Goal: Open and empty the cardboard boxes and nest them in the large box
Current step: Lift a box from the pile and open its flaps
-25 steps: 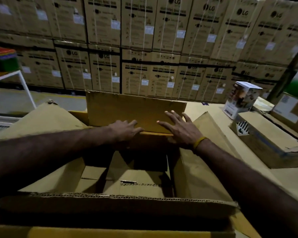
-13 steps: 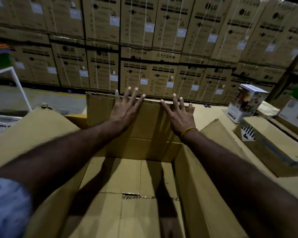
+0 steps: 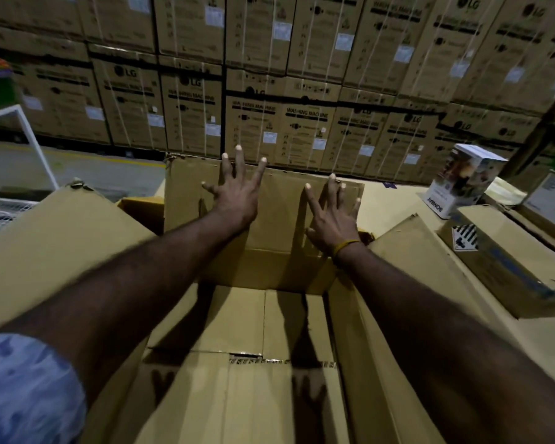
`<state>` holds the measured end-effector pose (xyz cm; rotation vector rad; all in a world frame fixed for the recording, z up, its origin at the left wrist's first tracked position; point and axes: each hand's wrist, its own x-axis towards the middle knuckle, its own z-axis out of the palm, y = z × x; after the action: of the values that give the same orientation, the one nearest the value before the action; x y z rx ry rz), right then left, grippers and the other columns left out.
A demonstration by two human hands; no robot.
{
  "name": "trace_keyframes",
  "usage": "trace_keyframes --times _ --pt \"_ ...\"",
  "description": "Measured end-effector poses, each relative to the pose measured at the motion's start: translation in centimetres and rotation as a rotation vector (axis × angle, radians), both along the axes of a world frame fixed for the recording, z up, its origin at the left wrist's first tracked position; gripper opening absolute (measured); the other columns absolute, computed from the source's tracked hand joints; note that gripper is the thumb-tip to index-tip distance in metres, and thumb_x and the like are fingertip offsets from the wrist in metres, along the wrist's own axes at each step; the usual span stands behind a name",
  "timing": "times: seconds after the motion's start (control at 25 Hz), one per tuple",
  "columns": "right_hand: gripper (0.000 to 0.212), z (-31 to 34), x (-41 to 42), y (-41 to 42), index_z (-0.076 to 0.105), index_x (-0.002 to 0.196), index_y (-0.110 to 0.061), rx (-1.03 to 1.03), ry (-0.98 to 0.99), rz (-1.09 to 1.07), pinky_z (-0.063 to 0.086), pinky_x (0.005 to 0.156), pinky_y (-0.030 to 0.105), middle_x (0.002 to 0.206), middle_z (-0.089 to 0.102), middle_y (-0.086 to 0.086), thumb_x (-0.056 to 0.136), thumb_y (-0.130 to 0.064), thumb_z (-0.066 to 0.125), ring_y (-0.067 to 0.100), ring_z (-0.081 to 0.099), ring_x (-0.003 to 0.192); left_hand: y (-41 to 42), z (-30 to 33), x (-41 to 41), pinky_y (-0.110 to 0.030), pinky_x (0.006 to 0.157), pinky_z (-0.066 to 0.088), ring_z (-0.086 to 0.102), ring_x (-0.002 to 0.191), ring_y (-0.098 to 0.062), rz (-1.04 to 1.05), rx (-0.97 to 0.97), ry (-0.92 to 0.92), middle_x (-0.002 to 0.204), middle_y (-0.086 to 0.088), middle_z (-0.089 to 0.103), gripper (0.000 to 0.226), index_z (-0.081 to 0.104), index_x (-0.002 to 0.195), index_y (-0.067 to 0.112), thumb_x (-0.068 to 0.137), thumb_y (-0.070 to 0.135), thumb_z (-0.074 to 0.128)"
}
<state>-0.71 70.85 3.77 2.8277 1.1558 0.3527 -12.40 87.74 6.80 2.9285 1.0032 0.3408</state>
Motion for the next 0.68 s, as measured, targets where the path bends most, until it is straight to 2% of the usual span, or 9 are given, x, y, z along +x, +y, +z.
trace_keyframes --times 0.24,0.4,0.68 --pt "0.097 3.1 -0.8 -1.2 -0.007 0.155 -0.039 -0.043 -0.024 0.053 0.007 0.115 0.070 0.158 -0.032 0.013 0.090 -0.046 0.064 0.042 -0.015 0.148 -1.4 3.3 -1.2 -0.076 0.107 0.021 -0.012 0.148 -0.041 -0.040 0.040 0.044 0.161 -0.011 -0.023 0.101 -0.006 0.155 0.039 0.089 0.028 0.070" --pt "0.083 5.0 -2.3 -2.7 0.006 0.156 -0.039 -0.106 0.031 0.087 0.006 0.116 0.068 0.162 -0.020 0.013 0.093 -0.047 0.058 0.041 -0.009 0.150 -4.9 4.0 -1.6 -0.070 0.110 0.027 0.001 0.150 -0.041 -0.141 0.013 0.086 0.164 -0.013 -0.006 0.086 0.007 0.156 0.034 0.092 0.025 0.065" --pt "0.081 5.4 -3.0 -10.3 0.006 0.157 -0.035 -0.121 -0.018 0.011 0.006 0.115 0.067 0.164 -0.009 0.016 0.094 -0.055 0.053 0.041 -0.003 0.150 -14.1 3.8 0.5 -0.060 0.103 0.043 0.021 0.145 -0.039 -0.306 0.091 0.165 0.162 -0.014 0.008 0.082 0.012 0.156 0.030 0.092 0.034 0.064"
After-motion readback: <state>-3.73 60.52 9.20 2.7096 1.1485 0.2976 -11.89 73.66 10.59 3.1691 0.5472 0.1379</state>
